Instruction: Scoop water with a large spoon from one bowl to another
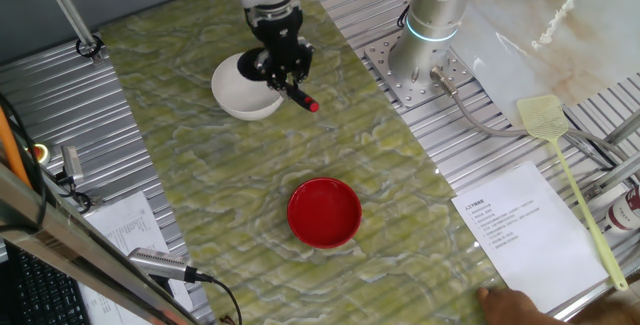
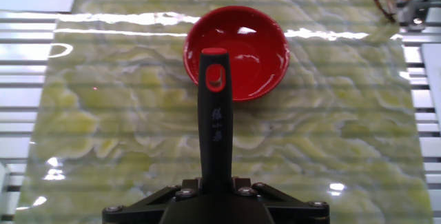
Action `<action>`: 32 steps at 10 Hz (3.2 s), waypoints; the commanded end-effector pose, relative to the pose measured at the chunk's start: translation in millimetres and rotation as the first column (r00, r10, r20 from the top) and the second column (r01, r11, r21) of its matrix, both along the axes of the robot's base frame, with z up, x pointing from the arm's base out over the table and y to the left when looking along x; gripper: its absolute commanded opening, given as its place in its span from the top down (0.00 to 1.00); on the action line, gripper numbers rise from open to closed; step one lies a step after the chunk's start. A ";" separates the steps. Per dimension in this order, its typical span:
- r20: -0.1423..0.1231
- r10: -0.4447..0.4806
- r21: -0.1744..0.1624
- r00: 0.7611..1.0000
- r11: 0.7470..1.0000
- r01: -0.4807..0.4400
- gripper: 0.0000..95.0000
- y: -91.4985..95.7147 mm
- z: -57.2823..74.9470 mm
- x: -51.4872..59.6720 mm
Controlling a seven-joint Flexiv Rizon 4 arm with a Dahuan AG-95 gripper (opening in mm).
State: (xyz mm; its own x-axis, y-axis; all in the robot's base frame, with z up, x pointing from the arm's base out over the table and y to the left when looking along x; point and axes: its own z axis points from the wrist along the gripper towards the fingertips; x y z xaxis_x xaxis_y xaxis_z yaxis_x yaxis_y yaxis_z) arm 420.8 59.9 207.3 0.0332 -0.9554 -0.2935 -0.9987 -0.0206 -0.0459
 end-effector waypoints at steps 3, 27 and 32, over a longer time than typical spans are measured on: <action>0.076 -0.019 0.022 0.997 1.000 0.017 1.00 2.8 2.8 4.5; 0.114 -0.055 0.092 0.992 0.995 0.045 1.00 20.3 38.1 28.7; 0.107 -0.050 0.101 0.993 0.994 0.039 1.00 23.8 42.6 32.6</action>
